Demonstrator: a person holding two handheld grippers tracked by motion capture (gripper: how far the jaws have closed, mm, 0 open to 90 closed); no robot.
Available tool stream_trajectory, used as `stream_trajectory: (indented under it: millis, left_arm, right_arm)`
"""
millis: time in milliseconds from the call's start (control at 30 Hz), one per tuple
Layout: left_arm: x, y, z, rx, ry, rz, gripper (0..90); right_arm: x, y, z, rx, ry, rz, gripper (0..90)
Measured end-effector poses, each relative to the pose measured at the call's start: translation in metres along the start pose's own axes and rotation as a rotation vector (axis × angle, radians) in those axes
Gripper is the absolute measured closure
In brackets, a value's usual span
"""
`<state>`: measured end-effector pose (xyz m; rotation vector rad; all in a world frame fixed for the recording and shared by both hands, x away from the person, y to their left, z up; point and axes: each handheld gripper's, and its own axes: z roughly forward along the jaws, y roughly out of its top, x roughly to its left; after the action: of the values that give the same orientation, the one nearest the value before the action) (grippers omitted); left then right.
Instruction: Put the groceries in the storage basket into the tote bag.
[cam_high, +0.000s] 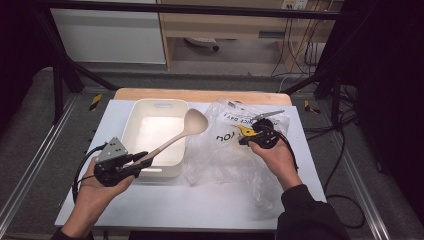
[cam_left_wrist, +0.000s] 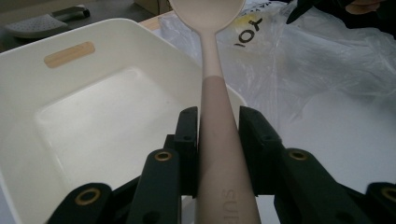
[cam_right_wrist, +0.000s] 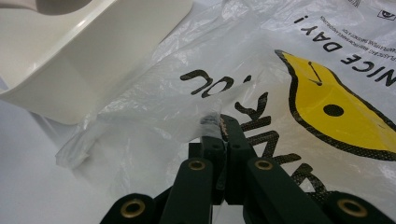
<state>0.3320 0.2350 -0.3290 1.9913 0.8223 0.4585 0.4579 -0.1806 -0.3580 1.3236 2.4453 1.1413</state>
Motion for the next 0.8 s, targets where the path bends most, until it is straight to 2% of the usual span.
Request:
stream_trajectory:
  millis: [633,800]
  left_arm:
    - [-0.026,-0.006,0.0,0.021,-0.078,0.028,69.1]
    - [-0.033,-0.009,0.003,0.032,-0.117,0.038,69.1]
  right_arm:
    - [0.0,0.002,0.001,0.001,0.003,0.003,90.0]
    - [-0.001,0.004,0.002,0.005,0.006,0.003,90.0]
